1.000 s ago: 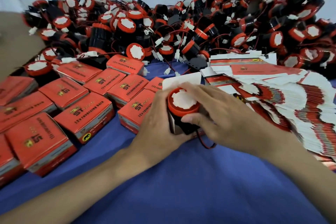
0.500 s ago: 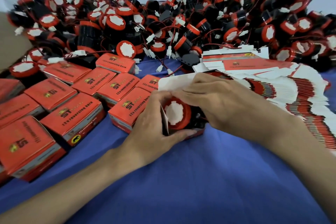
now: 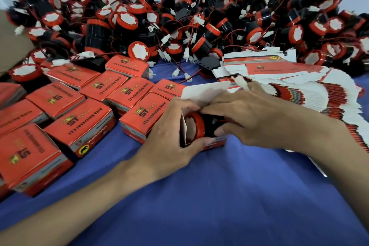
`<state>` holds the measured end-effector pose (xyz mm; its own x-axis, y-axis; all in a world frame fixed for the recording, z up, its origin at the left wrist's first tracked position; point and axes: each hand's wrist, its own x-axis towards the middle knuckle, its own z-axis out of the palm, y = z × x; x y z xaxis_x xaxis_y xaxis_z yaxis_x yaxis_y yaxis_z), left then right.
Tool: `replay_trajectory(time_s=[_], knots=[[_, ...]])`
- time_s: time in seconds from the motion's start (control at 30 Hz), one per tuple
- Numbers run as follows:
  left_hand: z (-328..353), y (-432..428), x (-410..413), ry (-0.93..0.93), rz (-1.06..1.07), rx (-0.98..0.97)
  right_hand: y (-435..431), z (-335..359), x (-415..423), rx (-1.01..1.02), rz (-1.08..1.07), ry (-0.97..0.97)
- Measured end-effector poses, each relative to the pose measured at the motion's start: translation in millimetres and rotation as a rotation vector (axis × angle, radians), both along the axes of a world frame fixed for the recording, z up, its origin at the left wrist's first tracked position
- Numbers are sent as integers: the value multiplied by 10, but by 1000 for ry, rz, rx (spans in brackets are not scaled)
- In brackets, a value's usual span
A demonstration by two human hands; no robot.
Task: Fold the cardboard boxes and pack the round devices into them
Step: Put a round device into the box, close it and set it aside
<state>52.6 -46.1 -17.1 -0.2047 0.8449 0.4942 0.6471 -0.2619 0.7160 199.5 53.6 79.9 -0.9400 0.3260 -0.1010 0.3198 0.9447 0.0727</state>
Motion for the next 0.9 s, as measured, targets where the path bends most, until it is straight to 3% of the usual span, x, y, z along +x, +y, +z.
replay_trajectory(time_s=[0.17, 0.3, 0.4, 0.5, 0.57, 0.73, 0.9], knots=[[-7, 8, -5, -4, -22, -5, 50, 48, 4, -45, -44, 13], [-5, 12, -14, 7, -16, -11, 134, 116, 64, -151, 20, 204], [-3, 9, -12, -29, -17, 2, 174, 215, 157, -380, 95, 427], [-13, 19, -7, -73, -42, 16, 176, 190, 160, -689, 89, 516], [-22, 24, -12, -98, -57, 36, 163, 93, 83, -573, 98, 546], [-17, 25, -21, -66, 21, 55, 139, -17, -1, 24, -13, 741], [20, -1, 4, -65, 30, 25, -18, -97, -31, 238, -171, 708]])
